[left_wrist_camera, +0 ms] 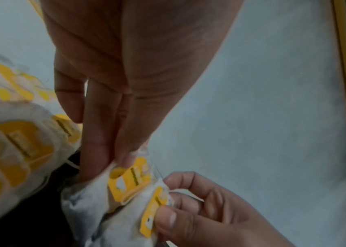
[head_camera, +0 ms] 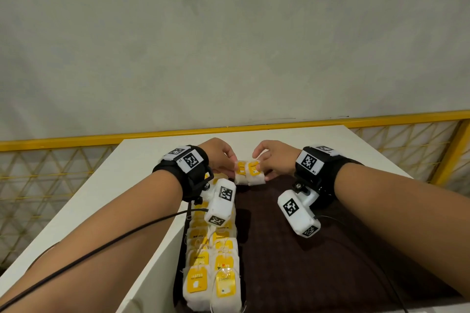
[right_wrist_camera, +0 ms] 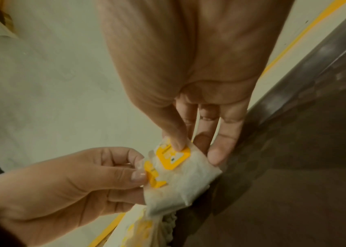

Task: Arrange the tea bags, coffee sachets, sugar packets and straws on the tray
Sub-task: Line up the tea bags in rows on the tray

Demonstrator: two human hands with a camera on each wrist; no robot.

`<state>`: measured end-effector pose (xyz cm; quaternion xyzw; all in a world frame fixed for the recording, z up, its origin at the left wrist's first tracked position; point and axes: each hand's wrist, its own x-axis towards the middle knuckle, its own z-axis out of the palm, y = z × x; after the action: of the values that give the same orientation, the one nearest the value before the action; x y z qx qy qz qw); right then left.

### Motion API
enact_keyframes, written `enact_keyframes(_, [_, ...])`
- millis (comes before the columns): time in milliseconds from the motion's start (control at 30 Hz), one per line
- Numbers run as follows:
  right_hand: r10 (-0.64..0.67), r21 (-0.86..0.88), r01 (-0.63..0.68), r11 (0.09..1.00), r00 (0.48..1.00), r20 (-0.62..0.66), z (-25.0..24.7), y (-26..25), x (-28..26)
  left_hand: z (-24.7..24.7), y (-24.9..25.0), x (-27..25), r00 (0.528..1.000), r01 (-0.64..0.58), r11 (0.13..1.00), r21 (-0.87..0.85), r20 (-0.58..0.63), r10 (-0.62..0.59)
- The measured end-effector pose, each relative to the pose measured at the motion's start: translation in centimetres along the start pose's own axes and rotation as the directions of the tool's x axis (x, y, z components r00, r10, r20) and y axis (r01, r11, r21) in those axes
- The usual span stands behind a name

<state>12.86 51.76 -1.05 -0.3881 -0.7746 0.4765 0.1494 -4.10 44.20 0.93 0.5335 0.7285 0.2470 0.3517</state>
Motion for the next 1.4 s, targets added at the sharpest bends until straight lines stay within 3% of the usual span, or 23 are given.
enact_keyframes(67, [-0.031,0.02,0.031,0.999,0.999,-0.011,0.6,0.0,0.1,0.2,-0.1,-0.1,1.0,0.0,1.0,-0.016,0.03,0.001])
enact_keyframes(167, [-0.086,-0.108,0.084,0.991,0.996,-0.021,1.3,0.1,0.3,0.5,-0.2,-0.2,1.0,-0.012,0.999,0.048,0.029,0.01])
enact_keyframes(367, [-0.097,-0.179,0.076,0.981,0.989,-0.109,1.6,0.7,0.7,0.1,-0.3,0.7,0.981,-0.02,0.969,0.247,-0.181,0.066])
enact_keyframes(667, [-0.091,-0.171,0.061,0.983,0.98,-0.176,2.2,0.9,1.9,1.3,0.1,2.1,0.988,-0.026,0.897,0.44,-0.127,0.091])
enact_keyframes(967, [-0.067,-0.032,0.062,0.998,0.978,-0.196,2.3,0.9,2.0,0.8,0.0,2.5,0.971,-0.063,0.923,0.38,-0.19,0.145])
enact_keyframes(1133, [-0.025,-0.018,0.023,1.0,0.988,-0.153,2.2,0.7,2.3,-0.1,-0.1,2.6,0.98,-0.079,0.94,0.331,-0.149,0.134])
enact_keyframes(1400, [0.047,-0.022,-0.049,0.999,0.992,-0.115,2.1,1.0,2.1,0.3,-0.6,3.0,0.97,-0.037,0.91,0.413,-0.205,0.133])
